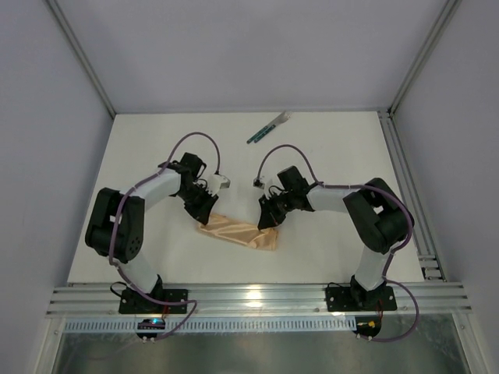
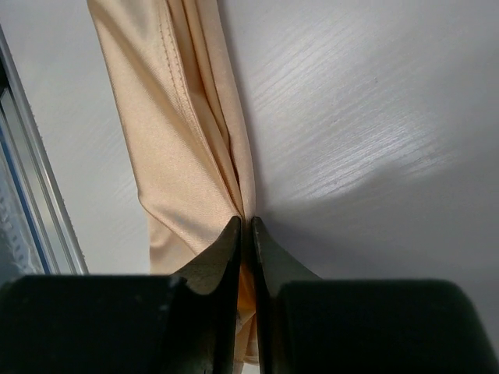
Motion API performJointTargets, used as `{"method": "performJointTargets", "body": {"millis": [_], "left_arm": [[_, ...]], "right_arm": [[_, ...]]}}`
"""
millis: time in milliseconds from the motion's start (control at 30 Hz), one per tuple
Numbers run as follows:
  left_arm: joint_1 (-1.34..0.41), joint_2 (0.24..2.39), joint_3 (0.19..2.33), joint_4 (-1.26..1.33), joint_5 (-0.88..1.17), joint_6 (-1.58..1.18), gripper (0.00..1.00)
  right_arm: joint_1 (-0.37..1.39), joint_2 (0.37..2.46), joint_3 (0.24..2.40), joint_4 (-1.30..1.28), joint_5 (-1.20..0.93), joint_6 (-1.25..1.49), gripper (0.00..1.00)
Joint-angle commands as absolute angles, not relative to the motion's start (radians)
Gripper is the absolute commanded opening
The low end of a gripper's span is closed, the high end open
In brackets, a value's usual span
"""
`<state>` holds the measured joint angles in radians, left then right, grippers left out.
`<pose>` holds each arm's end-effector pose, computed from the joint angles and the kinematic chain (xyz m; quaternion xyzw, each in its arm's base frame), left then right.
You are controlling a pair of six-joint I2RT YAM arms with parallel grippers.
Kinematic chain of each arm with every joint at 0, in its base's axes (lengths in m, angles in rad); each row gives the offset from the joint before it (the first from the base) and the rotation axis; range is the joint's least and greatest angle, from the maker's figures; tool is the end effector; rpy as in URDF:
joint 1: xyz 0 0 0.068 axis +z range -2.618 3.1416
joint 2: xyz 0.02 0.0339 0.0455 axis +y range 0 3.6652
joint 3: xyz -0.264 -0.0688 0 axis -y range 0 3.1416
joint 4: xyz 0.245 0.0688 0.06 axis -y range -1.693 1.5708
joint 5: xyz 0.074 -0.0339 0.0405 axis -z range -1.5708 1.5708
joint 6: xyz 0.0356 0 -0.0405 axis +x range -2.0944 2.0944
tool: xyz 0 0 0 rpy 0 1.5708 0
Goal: Fold the napkin into a case and place the utensils inside
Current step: Smooth out the smaller rectangle-folded napkin at the center of the board.
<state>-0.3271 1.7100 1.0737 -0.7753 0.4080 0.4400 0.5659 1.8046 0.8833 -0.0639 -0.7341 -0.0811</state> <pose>0.2855 -0.1118 0.1723 0.3802 0.8992 -0.1972 0.0891 0.2680 0.1985 0.1278 -0.3823 0.8144 0.3982 0.1791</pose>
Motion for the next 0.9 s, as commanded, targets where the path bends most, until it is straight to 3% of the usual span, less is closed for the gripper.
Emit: {"method": "performJointTargets", "body": {"millis": [0,67,100,200,467,633,767,867], "left_arm": [[-0.327,1.666,1.051,-0.857,0.443,0.497,0.22],[-0.327,1.651,1.043,-0.868,0.446,0.497,0.33],[-0.327,1.643,1.040,-0.868,0.448,0.494,0.46],[-0.322,1.595,1.019,-0.819,0.443,0.457,0.53],[-0.278,1.523,1.022,-0.719,0.431,0.380,0.52],[-0.278,1.558,1.032,-0.774,0.522,0.391,0.45],[-0.278,1.609,1.034,-0.770,0.447,0.385,0.53],[-0.278,1.623,1.031,-0.740,0.449,0.359,0.52]], "right_arm": [[0.568,1.802,0.931,-0.159,-0.644,-0.159,0.13],[0.569,1.818,0.966,-0.193,-0.632,-0.175,0.13],[0.569,1.824,0.980,-0.207,-0.621,-0.189,0.13],[0.572,1.853,1.028,-0.247,-0.612,-0.212,0.14],[0.574,1.862,1.058,-0.279,-0.611,-0.222,0.16],[0.572,1.871,1.057,-0.278,-0.609,-0.216,0.16],[0.572,1.864,1.052,-0.273,-0.610,-0.216,0.16],[0.572,1.867,1.051,-0.270,-0.612,-0.215,0.16]]}}
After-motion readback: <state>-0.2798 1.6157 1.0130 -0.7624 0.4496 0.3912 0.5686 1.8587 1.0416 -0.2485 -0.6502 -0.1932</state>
